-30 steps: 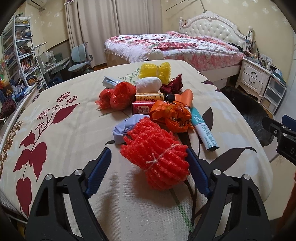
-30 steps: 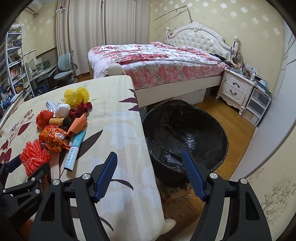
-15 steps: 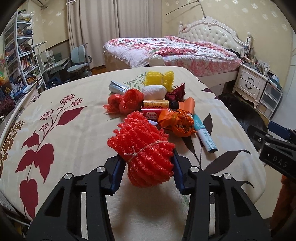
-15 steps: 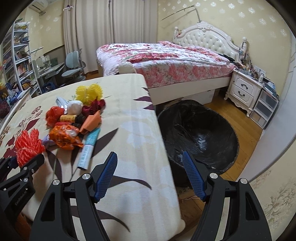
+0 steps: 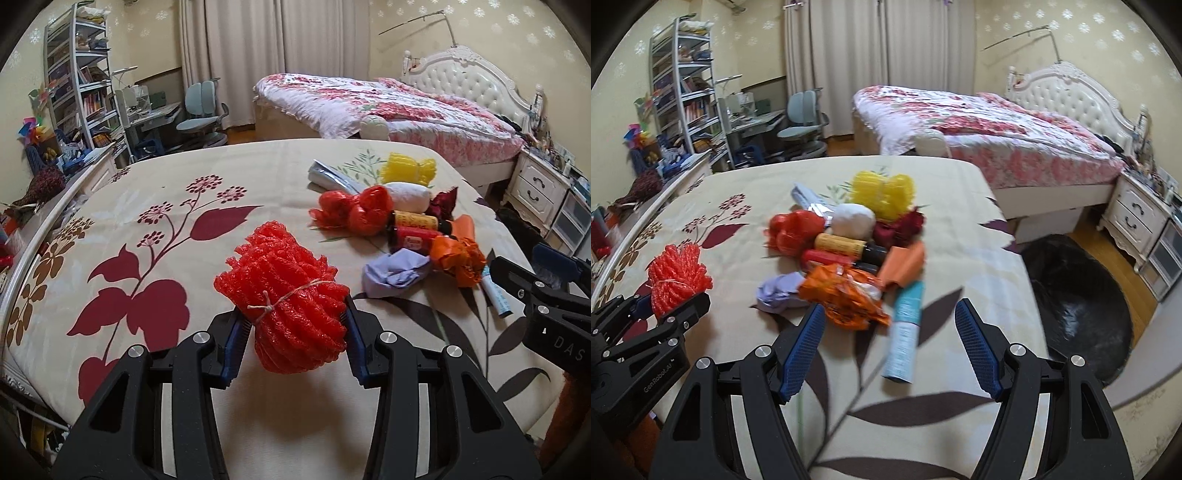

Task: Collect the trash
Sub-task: 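Grasp the orange snack bag with the right tool while the left tool holds the red mesh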

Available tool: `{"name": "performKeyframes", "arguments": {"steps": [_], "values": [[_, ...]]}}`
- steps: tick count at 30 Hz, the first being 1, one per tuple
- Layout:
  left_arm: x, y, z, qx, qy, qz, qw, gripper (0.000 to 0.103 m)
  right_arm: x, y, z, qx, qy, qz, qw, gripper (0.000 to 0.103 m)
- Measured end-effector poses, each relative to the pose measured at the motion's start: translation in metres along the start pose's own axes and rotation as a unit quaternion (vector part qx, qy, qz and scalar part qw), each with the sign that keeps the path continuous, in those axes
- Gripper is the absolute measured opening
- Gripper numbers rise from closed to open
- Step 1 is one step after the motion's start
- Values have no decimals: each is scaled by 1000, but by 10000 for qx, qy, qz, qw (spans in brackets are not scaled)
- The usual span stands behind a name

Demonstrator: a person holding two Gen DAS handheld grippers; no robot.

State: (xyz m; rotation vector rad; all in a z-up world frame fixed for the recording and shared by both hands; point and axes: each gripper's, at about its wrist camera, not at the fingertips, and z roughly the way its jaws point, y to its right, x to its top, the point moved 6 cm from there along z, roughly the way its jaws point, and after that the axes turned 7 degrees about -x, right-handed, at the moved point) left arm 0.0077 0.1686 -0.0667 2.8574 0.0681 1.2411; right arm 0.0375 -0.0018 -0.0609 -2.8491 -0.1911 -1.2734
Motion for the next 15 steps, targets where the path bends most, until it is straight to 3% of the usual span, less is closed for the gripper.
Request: {"name": "performKeyframes", "arguments": {"steps": [9,11,15], "values": [[-6,-31,6,145,-99,-268,9995,44,6,-26,26,69,-186,-190,9996,69],[-7,-32,7,133,-99,-285,9995,44,4,-29,30,126,-283,-186,9993,53],[-8,-34,9,100,-98,-325,9994,44,-1,-30,32,281,-422,-127,9986,49]]}}
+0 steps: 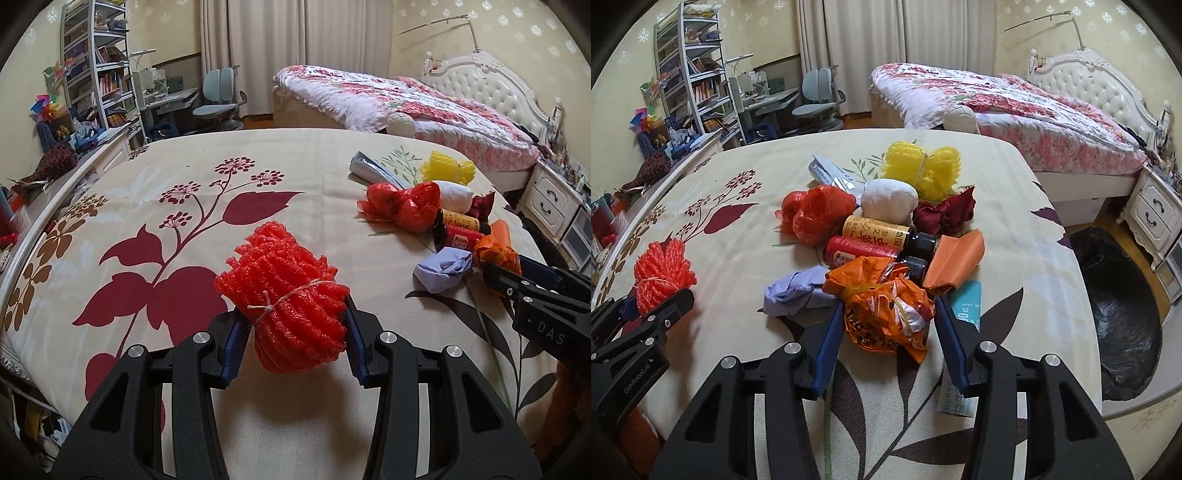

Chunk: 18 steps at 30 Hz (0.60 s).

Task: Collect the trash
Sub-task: 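Grasp the orange snack bag with the right tool while the left tool holds the red mesh, then carry the orange bag and red mesh over the black trash bin with both tools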

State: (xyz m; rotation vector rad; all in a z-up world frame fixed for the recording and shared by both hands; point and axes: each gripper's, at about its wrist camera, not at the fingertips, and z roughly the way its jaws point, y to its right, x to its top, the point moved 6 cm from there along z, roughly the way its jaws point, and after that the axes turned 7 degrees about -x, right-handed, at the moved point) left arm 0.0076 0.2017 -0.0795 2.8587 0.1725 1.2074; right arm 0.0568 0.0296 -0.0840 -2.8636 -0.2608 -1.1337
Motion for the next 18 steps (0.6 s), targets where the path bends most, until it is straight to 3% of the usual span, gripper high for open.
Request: {"name": "performKeyframes", "arguments": {"steps": [9,18], "values": [[9,15,-6,-143,154,35,9998,44,5,13,-25,-128,322,67,9994,48],[29,78,-13,-623,420,394,9964,44,14,78,-48,-840,639,477,9933,48]]}}
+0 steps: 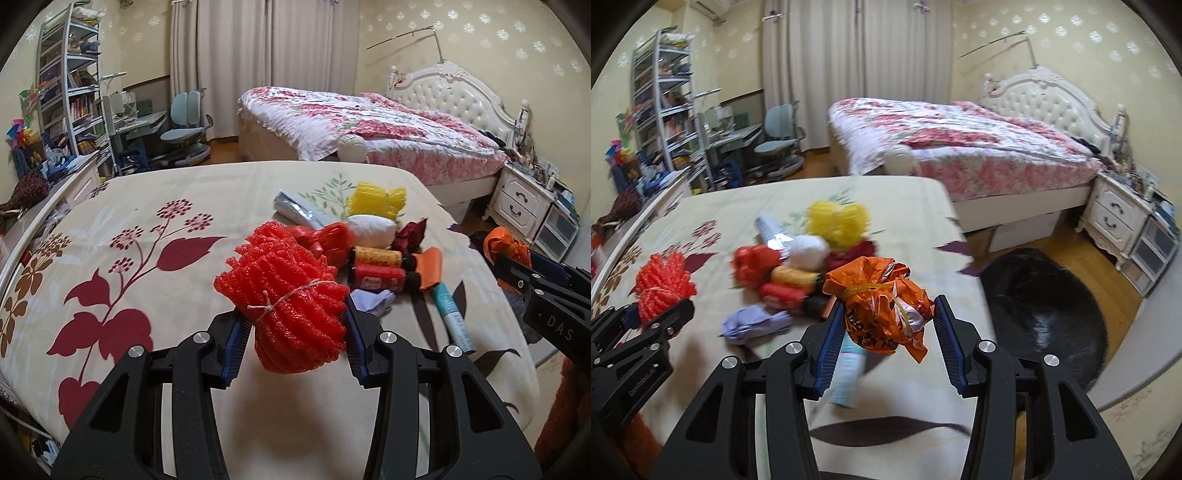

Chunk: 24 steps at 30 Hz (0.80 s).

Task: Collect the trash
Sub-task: 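Carry the orange bag and red mesh over the black trash bin with both tools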

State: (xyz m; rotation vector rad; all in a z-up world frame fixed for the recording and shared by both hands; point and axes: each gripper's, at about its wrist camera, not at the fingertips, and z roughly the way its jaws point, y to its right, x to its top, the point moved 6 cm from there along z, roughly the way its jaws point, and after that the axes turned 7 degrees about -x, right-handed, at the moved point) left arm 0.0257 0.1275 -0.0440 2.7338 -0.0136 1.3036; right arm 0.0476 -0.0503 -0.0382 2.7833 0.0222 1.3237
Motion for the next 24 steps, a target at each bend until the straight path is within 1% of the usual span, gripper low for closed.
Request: {"name": "performKeyframes", "arguments": {"steps": [6,11,15,18,24], "values": [[16,59,12,-432,129,386,9982,44,3,71,6,-661,5,487,9966,48],[28,108,30,-744,114,642,9951,44,2,114,18,-1077,-49,754,9913,48],[34,149,50,-917,77,922,9915,44,-4,139,35,-1297,-148,915,9872,48],[38,174,67,-987,12,1090,9891,44,-9,157,47,-1356,-237,1093,9844,48],[40,208,100,-1039,-160,1281,9862,44,-19,177,68,-1467,-367,1289,9800,48]]}}
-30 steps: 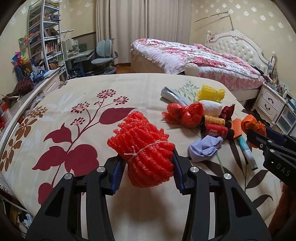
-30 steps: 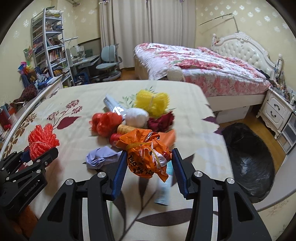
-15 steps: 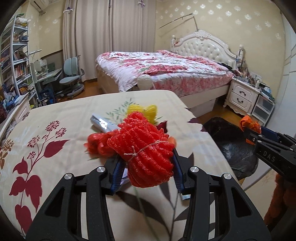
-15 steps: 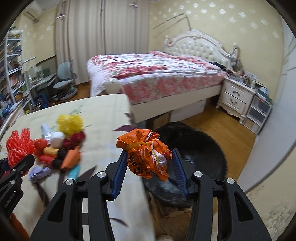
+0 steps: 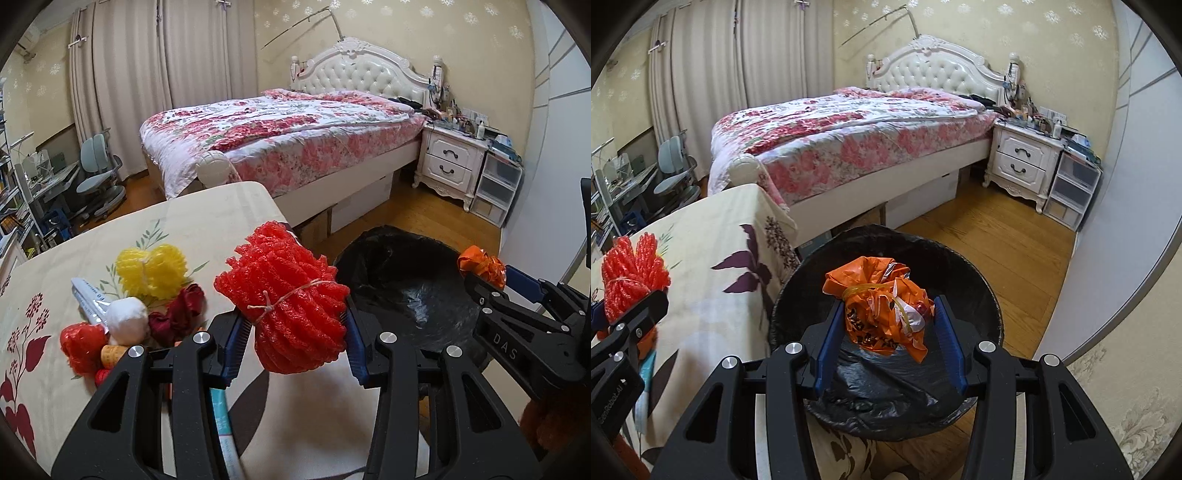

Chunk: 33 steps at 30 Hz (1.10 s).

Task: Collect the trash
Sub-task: 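Carry the orange bag and red mesh over the black trash bin with both tools, then open the right tool to drop the orange bag while the left tool drops the red mesh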

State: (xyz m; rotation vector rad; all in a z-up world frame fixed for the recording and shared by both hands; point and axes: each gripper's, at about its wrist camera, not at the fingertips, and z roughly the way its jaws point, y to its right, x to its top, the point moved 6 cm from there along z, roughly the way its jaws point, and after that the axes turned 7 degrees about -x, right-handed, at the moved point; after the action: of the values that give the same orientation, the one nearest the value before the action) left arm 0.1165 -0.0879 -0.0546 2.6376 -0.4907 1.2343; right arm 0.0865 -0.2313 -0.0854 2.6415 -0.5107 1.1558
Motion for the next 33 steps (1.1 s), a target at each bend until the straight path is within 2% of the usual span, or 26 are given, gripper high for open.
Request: {"name": "performKeyframes", "arguments": {"steps": [12,24,26,29,33], "values": [[5,21,47,-5,-360,131,9993,44,-1,20,31,-120,-174,236,9995,48],[11,25,60,-11,-435,238,9988,45,0,32,41,-209,-281,372,9987,48],[10,25,60,-34,-430,224,9988,47,0,33,42,-221,-291,359,9987,52],[11,26,61,-52,-427,238,9988,59,-1,33,41,-260,-264,361,9987,62],[10,24,59,-37,-393,200,9990,72,0,36,39,-347,-234,386,9984,63]]}}
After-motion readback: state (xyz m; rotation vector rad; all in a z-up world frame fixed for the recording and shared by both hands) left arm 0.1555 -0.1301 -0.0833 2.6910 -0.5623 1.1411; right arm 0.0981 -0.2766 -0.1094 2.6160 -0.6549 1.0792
